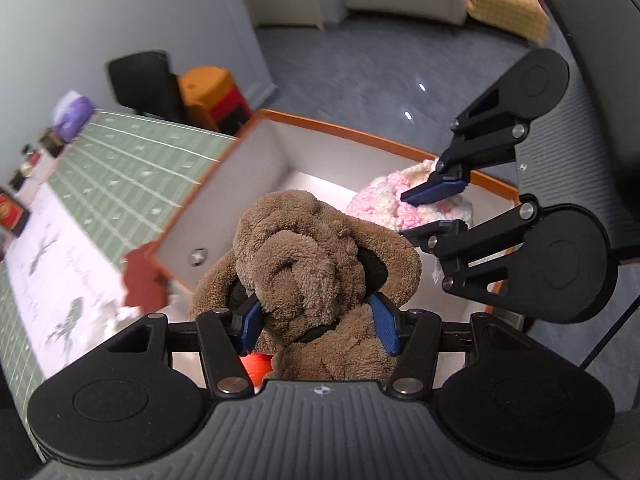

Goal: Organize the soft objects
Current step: 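Carry the bear and knitted piece into the orange box while both tools open, then move both tools back over the yellow cloth on the table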

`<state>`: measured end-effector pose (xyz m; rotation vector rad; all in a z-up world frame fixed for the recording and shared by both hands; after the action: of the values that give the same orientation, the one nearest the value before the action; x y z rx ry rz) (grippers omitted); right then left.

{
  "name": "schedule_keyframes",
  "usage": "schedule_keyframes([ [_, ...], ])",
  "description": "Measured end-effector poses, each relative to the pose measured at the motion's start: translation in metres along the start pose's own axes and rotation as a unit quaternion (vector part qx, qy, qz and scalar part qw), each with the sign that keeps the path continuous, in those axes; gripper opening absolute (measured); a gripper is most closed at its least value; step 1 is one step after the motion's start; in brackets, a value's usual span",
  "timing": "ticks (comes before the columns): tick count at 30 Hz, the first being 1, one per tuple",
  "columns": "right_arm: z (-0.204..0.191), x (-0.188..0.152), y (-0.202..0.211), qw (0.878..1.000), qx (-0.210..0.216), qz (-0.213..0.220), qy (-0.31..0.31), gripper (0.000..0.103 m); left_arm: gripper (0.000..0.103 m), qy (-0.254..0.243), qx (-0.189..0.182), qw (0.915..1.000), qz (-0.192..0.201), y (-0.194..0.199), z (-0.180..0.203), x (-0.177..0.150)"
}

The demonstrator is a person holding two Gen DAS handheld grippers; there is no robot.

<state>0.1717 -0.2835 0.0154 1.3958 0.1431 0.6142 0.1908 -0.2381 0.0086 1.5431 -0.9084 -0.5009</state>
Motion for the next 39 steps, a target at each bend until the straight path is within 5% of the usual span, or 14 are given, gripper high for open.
schedule_keyframes([
  [13,0.021,-0.006,-0.064,0.994,0.076,-0.081,0.015,0.022,0.065,-0.012,-0.082,0.9916,-0.099,-0.09,0.004,0.027],
  [21,0.022,-0.007,-0.082,0.99,0.099,-0.097,0.012,0.028,0.071,-0.021,-0.08,0.9891,-0.122,-0.113,0.007,0.03],
  [26,0.019,-0.006,-0.079,0.99,0.09,-0.104,0.015,0.032,0.073,-0.016,-0.086,0.9905,-0.106,-0.106,0.008,0.027],
  [29,0.02,-0.005,-0.07,0.992,0.078,-0.099,0.01,0.046,0.077,-0.014,-0.092,0.9918,-0.088,-0.097,0.006,0.026],
  [39,0.005,0.0,-0.013,0.998,0.05,-0.019,-0.018,0.053,0.077,0.029,-0.094,0.9951,-0.007,-0.035,-0.014,-0.007],
])
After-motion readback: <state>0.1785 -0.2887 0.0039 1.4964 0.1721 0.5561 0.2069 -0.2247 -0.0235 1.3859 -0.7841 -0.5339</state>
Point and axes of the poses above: each gripper's, at about its wrist camera, not at the fingertips, and y roughly against the way its jaws point, z to its right, x to its top, the point moved 4 cm from there along -y, roughly the way its jaws point, and after that the axes turned 15 degrees about -z, right-handed, at the moved point
